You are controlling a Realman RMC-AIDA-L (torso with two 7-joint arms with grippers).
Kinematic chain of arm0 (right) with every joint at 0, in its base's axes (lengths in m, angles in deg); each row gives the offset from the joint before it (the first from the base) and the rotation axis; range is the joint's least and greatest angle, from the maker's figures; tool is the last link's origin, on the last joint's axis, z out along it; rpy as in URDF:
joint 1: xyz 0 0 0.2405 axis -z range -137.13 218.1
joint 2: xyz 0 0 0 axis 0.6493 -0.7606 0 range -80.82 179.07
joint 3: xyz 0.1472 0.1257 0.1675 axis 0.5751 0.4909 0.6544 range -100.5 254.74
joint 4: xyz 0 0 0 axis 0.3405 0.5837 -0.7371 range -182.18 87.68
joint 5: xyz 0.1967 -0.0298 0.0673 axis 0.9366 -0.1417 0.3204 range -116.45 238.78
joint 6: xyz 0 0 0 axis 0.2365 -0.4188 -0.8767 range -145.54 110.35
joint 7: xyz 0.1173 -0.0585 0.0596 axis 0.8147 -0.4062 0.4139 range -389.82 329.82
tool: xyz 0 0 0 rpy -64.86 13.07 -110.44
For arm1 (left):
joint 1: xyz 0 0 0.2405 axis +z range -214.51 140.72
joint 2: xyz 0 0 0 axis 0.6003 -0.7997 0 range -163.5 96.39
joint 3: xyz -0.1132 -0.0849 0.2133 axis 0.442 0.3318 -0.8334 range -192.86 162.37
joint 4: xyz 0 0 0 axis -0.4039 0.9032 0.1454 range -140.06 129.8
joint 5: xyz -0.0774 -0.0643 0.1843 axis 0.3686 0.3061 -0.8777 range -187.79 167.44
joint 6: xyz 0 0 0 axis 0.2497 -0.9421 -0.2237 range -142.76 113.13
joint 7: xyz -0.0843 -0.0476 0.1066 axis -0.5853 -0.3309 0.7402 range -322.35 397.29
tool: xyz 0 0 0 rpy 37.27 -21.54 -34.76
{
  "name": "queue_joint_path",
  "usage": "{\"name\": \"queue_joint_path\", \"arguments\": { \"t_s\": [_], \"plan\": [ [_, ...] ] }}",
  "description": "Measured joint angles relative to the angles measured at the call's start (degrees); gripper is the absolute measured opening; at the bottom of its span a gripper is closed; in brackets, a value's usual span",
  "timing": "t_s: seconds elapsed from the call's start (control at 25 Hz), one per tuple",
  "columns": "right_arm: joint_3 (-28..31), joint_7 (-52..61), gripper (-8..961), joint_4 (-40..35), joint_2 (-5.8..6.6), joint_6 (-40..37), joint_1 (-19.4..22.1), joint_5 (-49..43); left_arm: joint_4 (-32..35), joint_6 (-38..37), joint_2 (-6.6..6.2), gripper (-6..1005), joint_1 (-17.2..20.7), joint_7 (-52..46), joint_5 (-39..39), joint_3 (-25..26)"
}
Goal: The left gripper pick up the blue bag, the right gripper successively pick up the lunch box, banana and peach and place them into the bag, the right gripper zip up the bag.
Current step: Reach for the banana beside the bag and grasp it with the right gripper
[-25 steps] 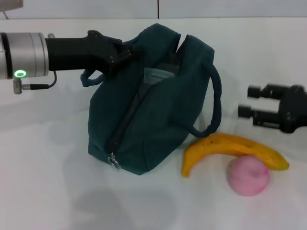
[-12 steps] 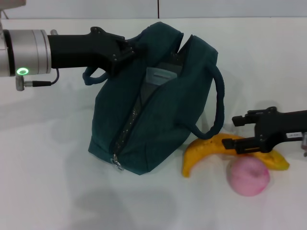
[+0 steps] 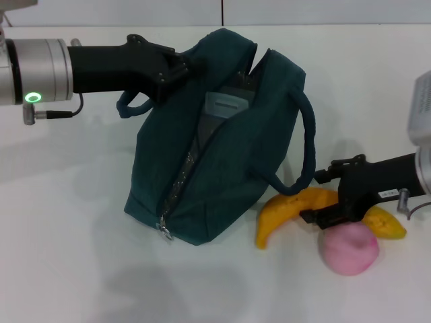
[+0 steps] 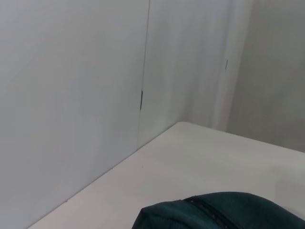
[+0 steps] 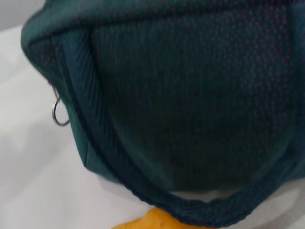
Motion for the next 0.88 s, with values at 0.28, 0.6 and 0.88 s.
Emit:
{"name": "queue_joint_path", "arguments": {
  "t_s": [0.28,0.6,0.88],
  "plan": [
    [-3.31,1.49,843,0.37,-0.08,1.03,-1.68,-1.64,0.00,0.07,0.00,40,-0.32,0.00,0.04,0.15],
    [-4.55,2.41,823,0.84,-0.10,2.83,-1.94,-3.02,0.00,0.44,0.00,40,-0.57,0.00,-0.03,-0.09],
    [-4.73,2.42,806,1.08,-0.10,2.98,-2.10,-2.98,-0.03,0.45,0.00,40,-1.17,0.00,-0.28,-0.11]
  ]
}}
